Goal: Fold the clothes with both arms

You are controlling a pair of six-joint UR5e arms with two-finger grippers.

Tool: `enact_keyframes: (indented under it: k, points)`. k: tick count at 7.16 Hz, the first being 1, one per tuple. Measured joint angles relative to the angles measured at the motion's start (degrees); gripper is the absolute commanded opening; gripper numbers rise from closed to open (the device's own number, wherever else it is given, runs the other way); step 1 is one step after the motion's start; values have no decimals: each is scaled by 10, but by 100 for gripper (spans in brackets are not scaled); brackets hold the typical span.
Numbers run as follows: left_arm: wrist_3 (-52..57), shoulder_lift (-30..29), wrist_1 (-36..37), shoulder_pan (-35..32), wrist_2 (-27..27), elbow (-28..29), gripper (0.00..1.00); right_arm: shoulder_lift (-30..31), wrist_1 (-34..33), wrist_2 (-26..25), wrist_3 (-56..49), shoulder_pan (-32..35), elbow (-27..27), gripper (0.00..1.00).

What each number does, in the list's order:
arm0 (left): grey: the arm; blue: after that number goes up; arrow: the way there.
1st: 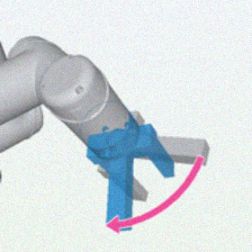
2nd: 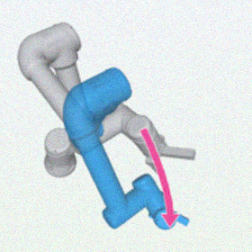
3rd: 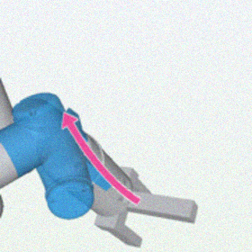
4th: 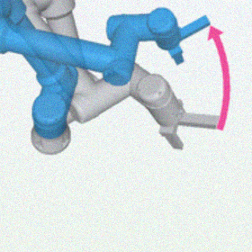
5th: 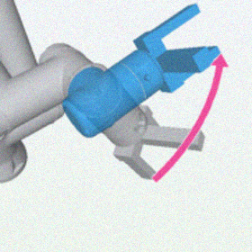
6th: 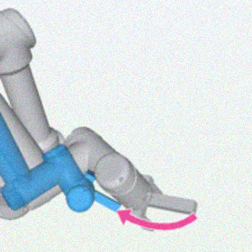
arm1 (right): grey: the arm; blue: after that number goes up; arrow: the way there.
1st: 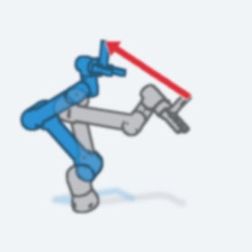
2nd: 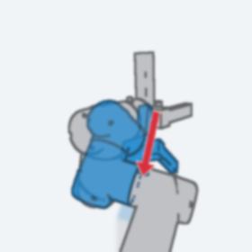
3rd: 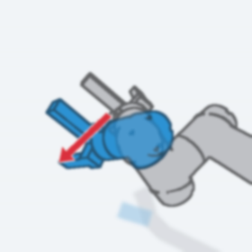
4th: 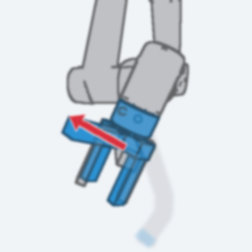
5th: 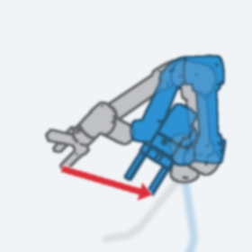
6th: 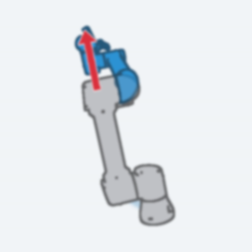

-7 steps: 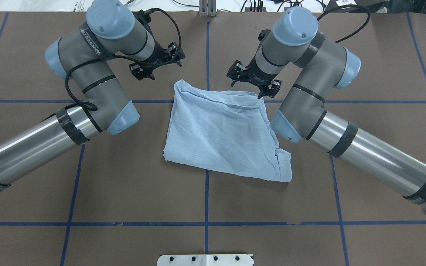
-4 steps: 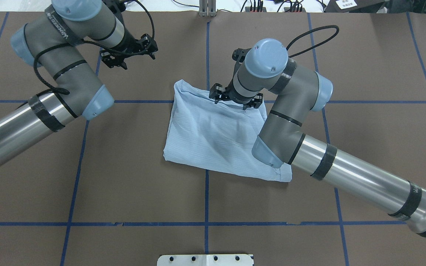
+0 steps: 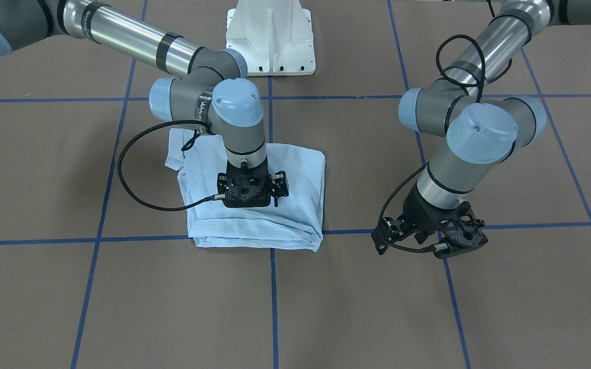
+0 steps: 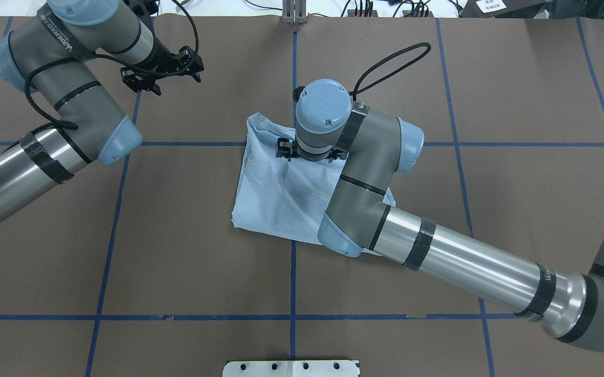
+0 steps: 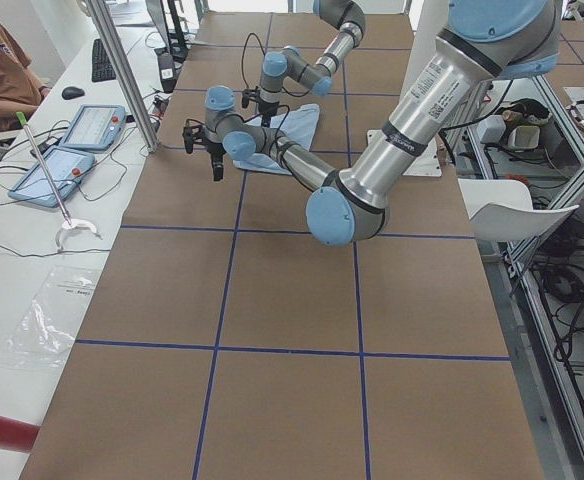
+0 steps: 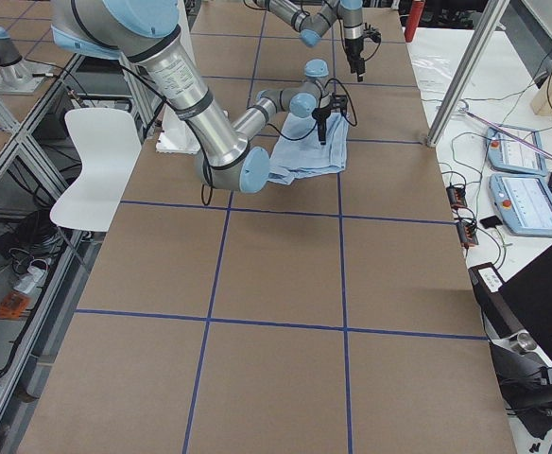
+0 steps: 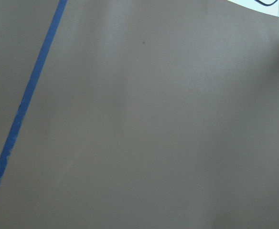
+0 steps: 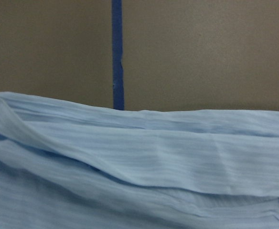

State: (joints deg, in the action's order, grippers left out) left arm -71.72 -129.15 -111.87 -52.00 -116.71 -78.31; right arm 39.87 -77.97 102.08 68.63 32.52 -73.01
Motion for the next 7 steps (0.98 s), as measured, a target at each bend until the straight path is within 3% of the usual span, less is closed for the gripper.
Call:
enact_keyframes:
  k: [4,7]
  points:
    - [-5,-1,0,0,0,-1,100,-43,14,-36,-12,10,80,100]
    - [-7,-2,0,1,0,-9,100,-61,102,-51,-27,51,146,100]
